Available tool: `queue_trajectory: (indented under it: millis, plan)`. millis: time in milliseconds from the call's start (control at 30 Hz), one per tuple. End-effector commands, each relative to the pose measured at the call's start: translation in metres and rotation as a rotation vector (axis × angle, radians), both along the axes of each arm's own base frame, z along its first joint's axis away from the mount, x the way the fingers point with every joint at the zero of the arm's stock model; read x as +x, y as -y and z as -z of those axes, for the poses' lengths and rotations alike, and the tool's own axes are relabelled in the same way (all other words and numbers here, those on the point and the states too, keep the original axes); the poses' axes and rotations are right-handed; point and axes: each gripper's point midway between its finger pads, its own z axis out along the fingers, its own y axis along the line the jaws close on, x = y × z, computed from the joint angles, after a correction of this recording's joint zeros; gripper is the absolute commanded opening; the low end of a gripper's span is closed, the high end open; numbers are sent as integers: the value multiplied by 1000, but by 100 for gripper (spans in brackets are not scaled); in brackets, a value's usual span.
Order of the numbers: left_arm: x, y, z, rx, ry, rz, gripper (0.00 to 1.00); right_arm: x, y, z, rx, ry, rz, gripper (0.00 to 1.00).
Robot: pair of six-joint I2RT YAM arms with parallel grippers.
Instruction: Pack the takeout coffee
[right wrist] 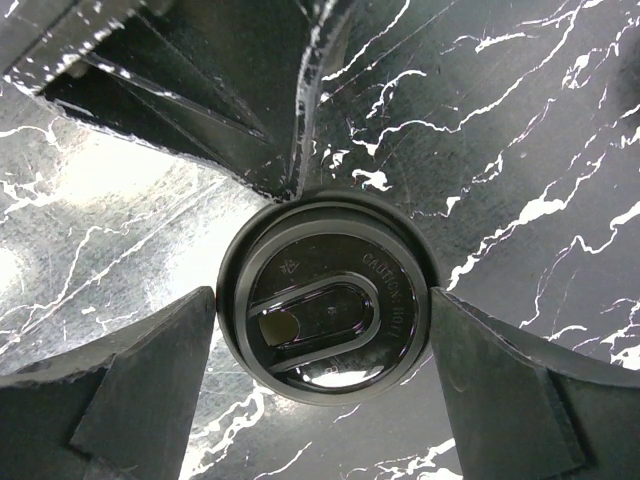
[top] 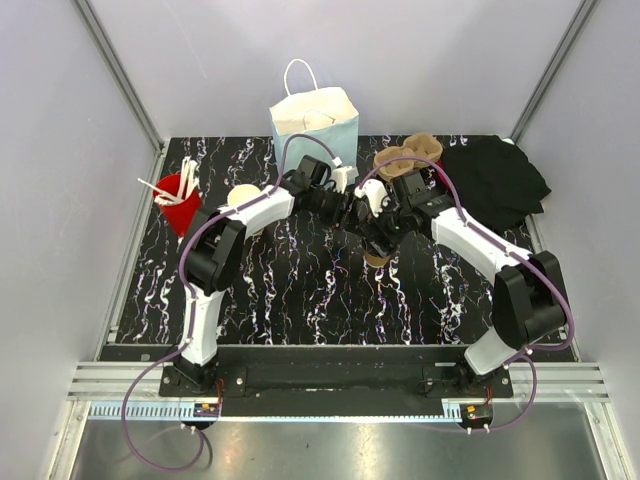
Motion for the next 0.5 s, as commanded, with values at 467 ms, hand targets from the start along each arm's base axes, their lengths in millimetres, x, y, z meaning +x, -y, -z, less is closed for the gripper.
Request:
queue_trajectory:
  millis: [467]
  plan:
    - [-6,14,-26,-117,24,54,69,-10,-5,10,2,-32,-17,88]
